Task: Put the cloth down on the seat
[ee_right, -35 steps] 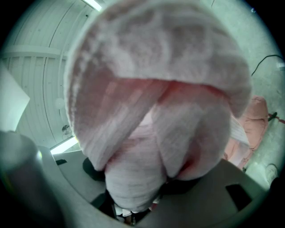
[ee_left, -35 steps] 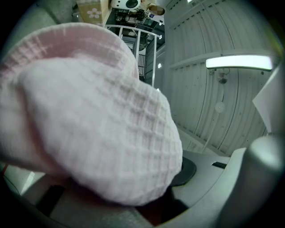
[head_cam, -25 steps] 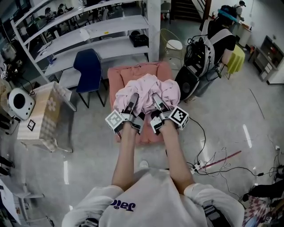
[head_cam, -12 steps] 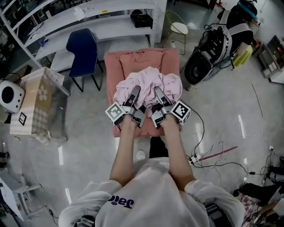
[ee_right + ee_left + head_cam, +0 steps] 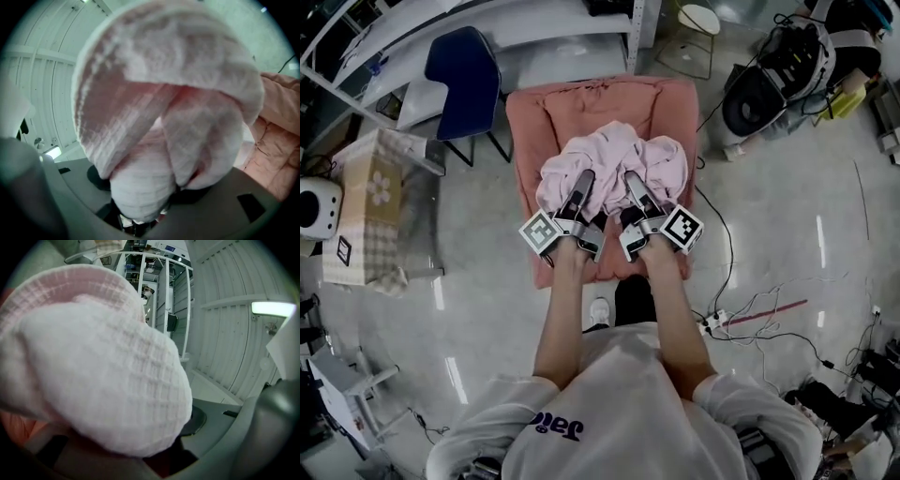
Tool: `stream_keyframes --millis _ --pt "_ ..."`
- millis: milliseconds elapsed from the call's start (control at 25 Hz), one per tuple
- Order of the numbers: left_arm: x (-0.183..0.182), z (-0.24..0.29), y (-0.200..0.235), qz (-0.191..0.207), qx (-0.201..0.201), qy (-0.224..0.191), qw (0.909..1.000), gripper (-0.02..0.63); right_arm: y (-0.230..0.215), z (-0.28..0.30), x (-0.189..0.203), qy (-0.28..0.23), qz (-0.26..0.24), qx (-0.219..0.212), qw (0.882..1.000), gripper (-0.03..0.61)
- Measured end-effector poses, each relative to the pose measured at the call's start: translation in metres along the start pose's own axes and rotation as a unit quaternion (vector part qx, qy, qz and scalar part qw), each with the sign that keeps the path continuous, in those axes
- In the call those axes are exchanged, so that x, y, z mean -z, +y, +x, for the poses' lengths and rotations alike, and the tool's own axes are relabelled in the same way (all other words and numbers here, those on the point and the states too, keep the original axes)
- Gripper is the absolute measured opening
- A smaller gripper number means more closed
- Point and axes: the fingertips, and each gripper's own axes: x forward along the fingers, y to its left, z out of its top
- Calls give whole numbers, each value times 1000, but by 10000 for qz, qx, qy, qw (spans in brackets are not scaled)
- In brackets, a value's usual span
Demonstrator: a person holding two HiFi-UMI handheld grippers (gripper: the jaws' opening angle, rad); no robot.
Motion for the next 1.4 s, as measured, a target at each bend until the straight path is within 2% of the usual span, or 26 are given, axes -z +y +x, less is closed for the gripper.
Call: stream_keyframes --millis 120,320,440,640,840,960,1240,1400 --pt "-7 8 23 122 -182 24 9998 198 -26 13 -1 122 -20 103 9999 282" --pt "-7 5 62 -7 -485 -48 9988 198 -57 20 4 320 -162 133 9993 282" --pt "-7 8 84 134 -594 -76 9981 198 -77 25 6 344 -29 210 9992 282" --pt "-10 10 128 128 -954 -29 9954 196 -118 33 7 436 41 449 9980 282" --pt "-8 7 165 -58 -1122 -10 9937 196 -152 36 14 546 145 574 9968 282" --pt "-6 0 192 -89 -1369 95 9905 196 -170 37 20 637 163 642 9958 282" --pt "-5 -8 246 -246 -1706 83 9850 196 -231 34 36 728 460 1043 9908 282" --pt "-1 -16 277 -391 -1906 -5 9809 196 -262 30 49 764 806 1304 9852 282"
